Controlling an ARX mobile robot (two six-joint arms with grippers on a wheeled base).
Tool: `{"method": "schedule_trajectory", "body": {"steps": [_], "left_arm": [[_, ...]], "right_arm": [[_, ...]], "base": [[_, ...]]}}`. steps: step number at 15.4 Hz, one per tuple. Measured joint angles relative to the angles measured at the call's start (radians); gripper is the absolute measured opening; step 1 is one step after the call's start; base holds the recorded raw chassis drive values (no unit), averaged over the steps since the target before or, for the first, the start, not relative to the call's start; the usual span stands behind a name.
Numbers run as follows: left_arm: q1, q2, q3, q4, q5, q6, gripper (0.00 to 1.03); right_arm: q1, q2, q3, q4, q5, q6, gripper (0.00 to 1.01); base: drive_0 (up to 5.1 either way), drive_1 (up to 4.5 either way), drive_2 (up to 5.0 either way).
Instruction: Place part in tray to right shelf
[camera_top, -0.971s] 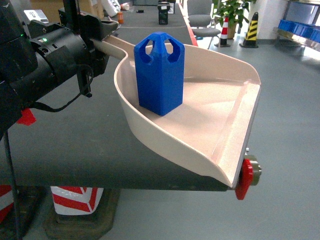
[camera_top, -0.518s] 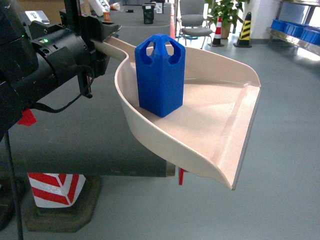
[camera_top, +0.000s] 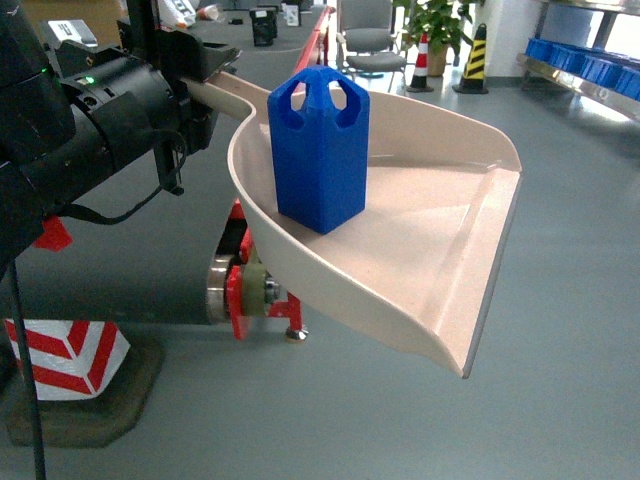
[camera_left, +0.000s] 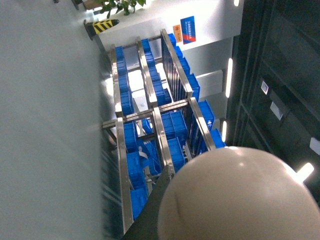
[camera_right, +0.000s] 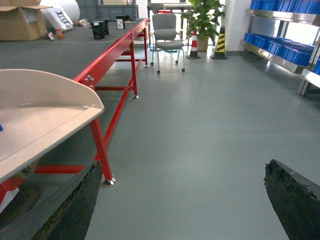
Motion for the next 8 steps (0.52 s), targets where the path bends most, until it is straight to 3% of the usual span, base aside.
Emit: {"method": "schedule_trajectory", "body": {"steps": [8], "left_arm": [[0.0, 0.0, 0.0, -0.001, 0.0, 0.0, 0.12]], "right_arm": [[0.0, 0.0, 0.0, 0.001, 0.0, 0.0, 0.98]], "base": [[5.0, -2.43, -2.4]]}}
